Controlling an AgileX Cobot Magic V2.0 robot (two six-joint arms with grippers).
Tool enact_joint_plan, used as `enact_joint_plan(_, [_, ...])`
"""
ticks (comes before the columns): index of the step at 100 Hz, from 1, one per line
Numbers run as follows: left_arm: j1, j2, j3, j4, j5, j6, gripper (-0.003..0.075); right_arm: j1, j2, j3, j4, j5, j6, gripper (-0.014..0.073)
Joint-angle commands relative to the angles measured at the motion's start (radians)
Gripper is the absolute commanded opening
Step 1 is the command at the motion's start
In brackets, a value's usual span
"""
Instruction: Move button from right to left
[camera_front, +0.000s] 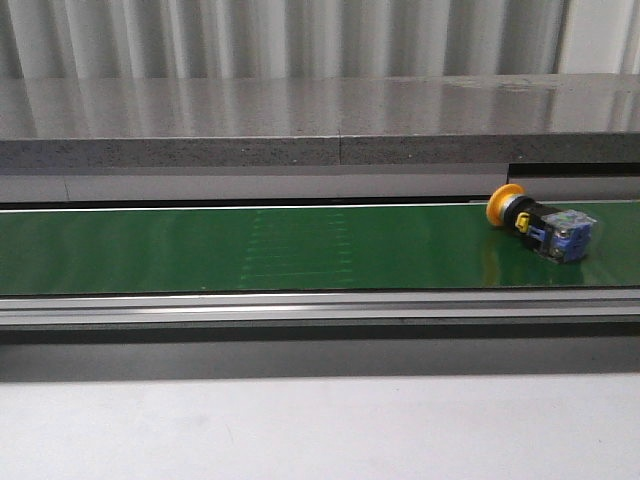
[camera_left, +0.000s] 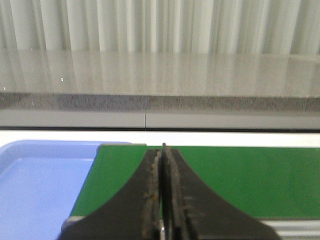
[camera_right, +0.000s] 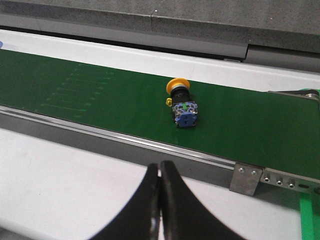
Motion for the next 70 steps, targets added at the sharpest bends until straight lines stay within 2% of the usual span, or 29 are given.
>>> enact_joint_plan(1, [0.003, -0.035, 0.016, -0.006, -0.105, -0.007, -0.002, 0.0, 0.003, -0.022, 0.007, -0.069, -0.01, -0.0067])
enact_joint_plan(13, [0.003, -0.03, -0.03, -0.006, 0.005, -0.007, -0.002, 0.0, 0.003, -0.022, 0.007, -0.069, -0.01, -0.0067])
enact_joint_plan(25, [0.003, 0.014, -0.105, -0.006, 0.043, -0.007, -0.002, 0.0, 0.003, -0.022, 0.007, -0.069, -0.01, -0.0067])
enact_joint_plan(39, [0.008, 0.122, -0.25, 0.021, 0.223, -0.007, -0.002, 0.0, 0.003, -0.022, 0.007, -0.069, -0.01, -0.0067])
enact_joint_plan(56, [0.008, 0.269, -0.366, 0.017, 0.333, -0.005, -0.0009, 0.0, 0.003, -0.022, 0.007, -0.069, -0.01, -0.0067])
enact_joint_plan(63, [0.008, 0.317, -0.393, 0.008, 0.366, -0.005, 0.0071, 0.0, 0.003, -0.022, 0.007, -0.069, -0.01, -0.0067])
enact_joint_plan(70, [0.008, 0.353, -0.401, 0.005, 0.366, -0.005, 0.023, 0.0, 0.003, -0.022, 0.007, -0.069, -0.01, -0.0067])
